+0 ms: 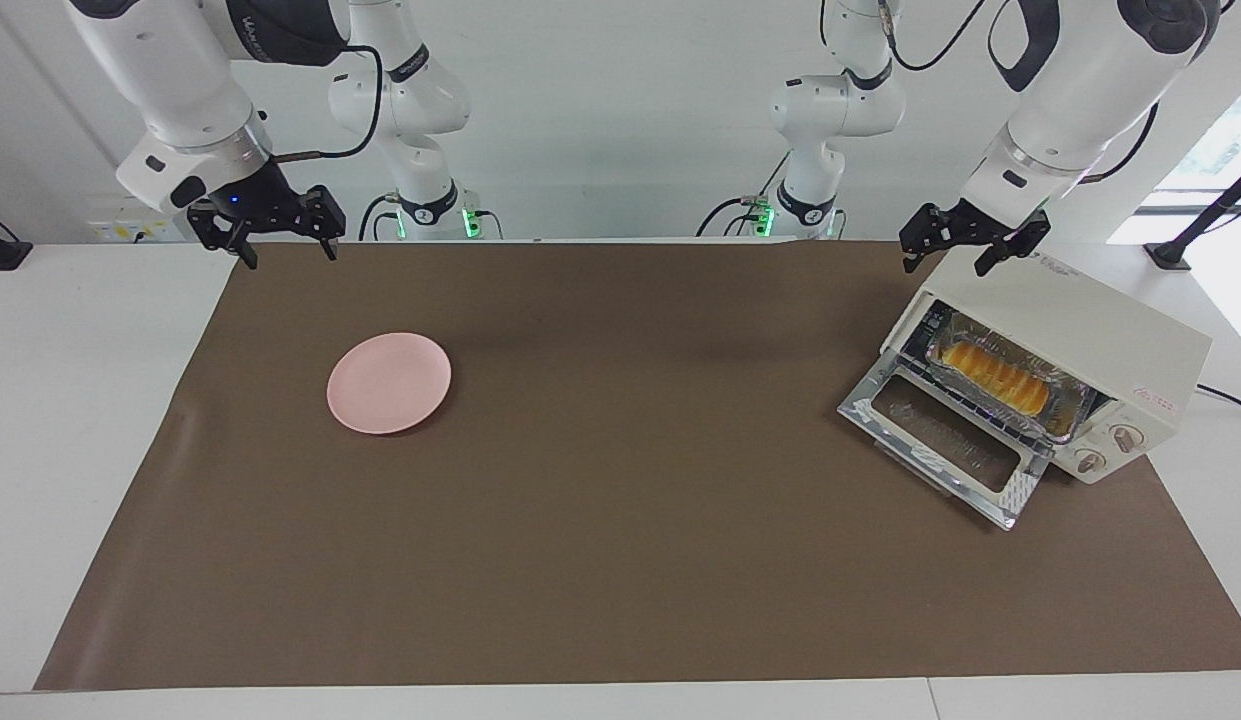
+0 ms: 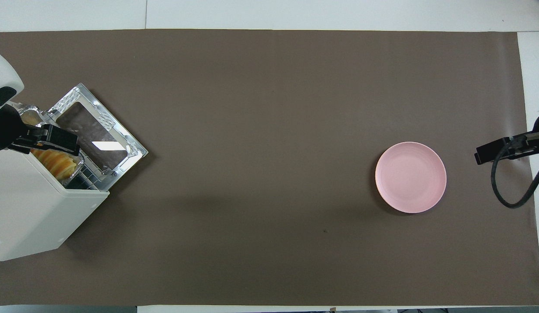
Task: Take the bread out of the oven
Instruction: 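Reach into the toaster oven and grasp the foil tray with the left gripper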
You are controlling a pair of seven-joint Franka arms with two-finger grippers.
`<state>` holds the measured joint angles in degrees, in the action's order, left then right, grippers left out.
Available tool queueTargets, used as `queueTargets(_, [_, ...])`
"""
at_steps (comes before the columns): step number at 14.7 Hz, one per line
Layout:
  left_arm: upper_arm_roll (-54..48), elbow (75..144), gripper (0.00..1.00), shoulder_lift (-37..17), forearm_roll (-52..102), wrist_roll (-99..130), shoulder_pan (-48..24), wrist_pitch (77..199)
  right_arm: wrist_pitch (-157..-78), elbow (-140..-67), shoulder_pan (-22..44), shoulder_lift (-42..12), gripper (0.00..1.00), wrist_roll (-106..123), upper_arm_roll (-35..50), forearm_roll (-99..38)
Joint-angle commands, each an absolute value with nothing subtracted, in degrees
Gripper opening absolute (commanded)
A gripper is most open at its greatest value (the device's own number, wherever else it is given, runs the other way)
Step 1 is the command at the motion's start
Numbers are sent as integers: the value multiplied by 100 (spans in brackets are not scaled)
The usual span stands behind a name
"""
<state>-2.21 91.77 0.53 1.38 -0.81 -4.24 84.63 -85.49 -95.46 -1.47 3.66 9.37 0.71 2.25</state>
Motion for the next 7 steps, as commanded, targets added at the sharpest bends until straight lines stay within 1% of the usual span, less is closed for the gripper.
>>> queueTargets(1, [-272,9132,100,18,220,0,-352,8543,-8587,-9659,-290,483,100,1011,167,105])
queueTargets(3, [-264,9193,100,26,228,96,-378,8691,-8578,-9659,-299,483,100,1019,158,105])
queueTargets(4, [-255,9211,100,18,229,514,-369,8779,-8561,-9659,-290,483,100,1020,158,105])
queueTargets(5, [-264,9185,100,-61,211,1110,-395,8902,-8561,-9659,-299,483,100,1020,158,105])
queueTargets(7, [-237,9158,100,-403,132,1948,-396,9324,-8552,-9659,-290,483,100,1028,158,105])
